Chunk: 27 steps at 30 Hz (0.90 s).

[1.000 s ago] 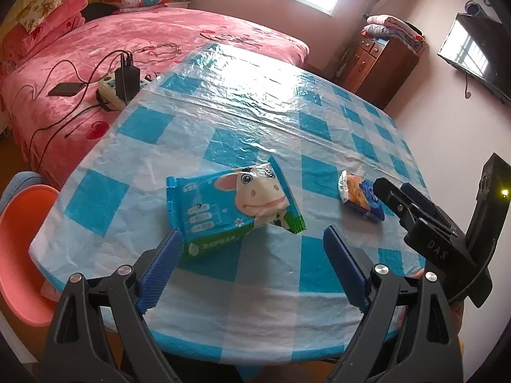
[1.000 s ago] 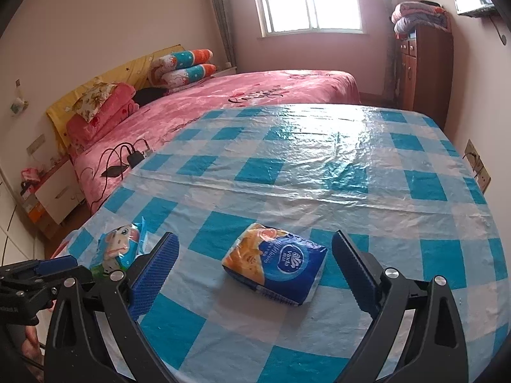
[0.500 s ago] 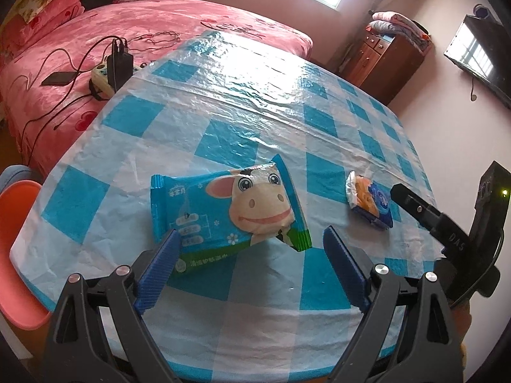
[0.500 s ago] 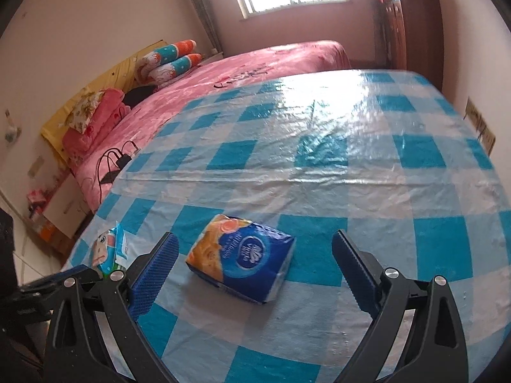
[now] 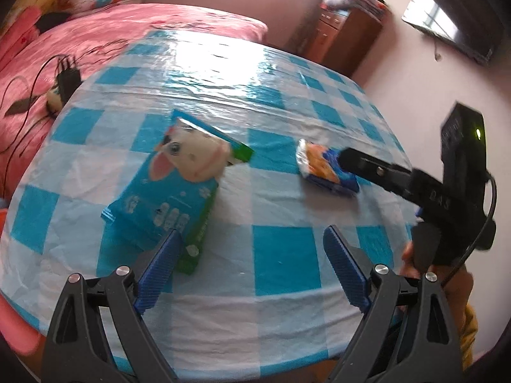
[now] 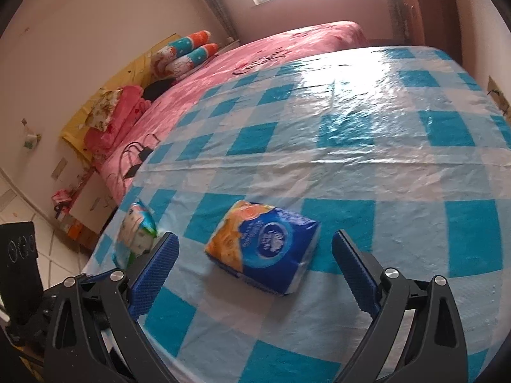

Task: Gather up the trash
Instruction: 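Close the left tool on the blue cow-printed wipes pack and lift it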

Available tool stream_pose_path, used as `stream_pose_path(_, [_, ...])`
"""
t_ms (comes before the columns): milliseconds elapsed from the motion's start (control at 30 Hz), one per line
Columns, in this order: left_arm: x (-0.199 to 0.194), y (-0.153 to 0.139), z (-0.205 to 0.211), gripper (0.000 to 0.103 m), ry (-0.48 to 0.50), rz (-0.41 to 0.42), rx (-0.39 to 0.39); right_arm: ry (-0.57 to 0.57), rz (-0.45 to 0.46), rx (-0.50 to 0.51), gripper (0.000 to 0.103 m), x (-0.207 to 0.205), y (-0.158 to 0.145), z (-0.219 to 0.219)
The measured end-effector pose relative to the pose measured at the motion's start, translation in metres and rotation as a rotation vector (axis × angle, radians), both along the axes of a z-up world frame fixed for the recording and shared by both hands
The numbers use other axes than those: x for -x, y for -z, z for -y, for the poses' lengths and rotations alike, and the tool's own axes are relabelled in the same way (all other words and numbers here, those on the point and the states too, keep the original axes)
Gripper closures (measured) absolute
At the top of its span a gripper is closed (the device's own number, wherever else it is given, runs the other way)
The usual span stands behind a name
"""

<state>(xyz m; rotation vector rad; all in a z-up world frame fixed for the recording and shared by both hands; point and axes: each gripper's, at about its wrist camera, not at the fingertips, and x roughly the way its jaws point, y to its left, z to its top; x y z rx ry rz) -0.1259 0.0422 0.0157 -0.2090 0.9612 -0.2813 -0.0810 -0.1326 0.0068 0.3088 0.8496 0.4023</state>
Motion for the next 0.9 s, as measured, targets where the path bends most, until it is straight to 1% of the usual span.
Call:
stream_pose_path(100, [0.002, -0.004, 0.001, 0.013, 0.017, 0.019, -0.046, -0.033, -0.015, -0.027, 0.008, 0.002, 0.001, -0.005])
stream_pose_path(200, [0.002, -0.009, -0.004, 0.013, 0.001, 0.041, -0.077, -0.08, -0.022, -0.05, 0.008, 0.006, 0.001, -0.013])
stream_pose_path(300, [-0.002, -0.016, -0.011, 0.013, -0.024, 0.069, -0.13, -0.123, -0.014, -0.06, 0.008, 0.01, -0.003, -0.021])
stream_pose_path(400, [-0.008, -0.02, -0.02, 0.013, -0.041, 0.09, -0.169, -0.114, 0.018, -0.023, 0.008, 0.012, -0.008, -0.022])
stream_pose_path(467, [-0.015, -0.019, -0.024, 0.013, -0.048, 0.092, -0.197, -0.079, 0.043, 0.025, 0.008, 0.013, -0.011, -0.021])
stream_pose_path(567, [-0.021, -0.015, -0.023, 0.013, -0.033, 0.092, -0.227, -0.047, 0.067, 0.096, 0.008, 0.011, -0.011, -0.02])
stream_pose_path(633, [-0.027, -0.012, -0.023, 0.013, -0.025, 0.086, -0.229, -0.042, 0.069, 0.128, 0.008, 0.008, -0.008, -0.021])
stream_pose_path(700, [-0.031, -0.009, -0.022, 0.013, -0.02, 0.081, -0.215, -0.064, 0.063, 0.122, 0.008, 0.004, -0.006, -0.022])
stream_pose_path(900, [-0.042, 0.001, -0.02, 0.013, -0.026, 0.052, -0.196, -0.088, 0.031, 0.17, 0.008, -0.008, 0.0, -0.034])
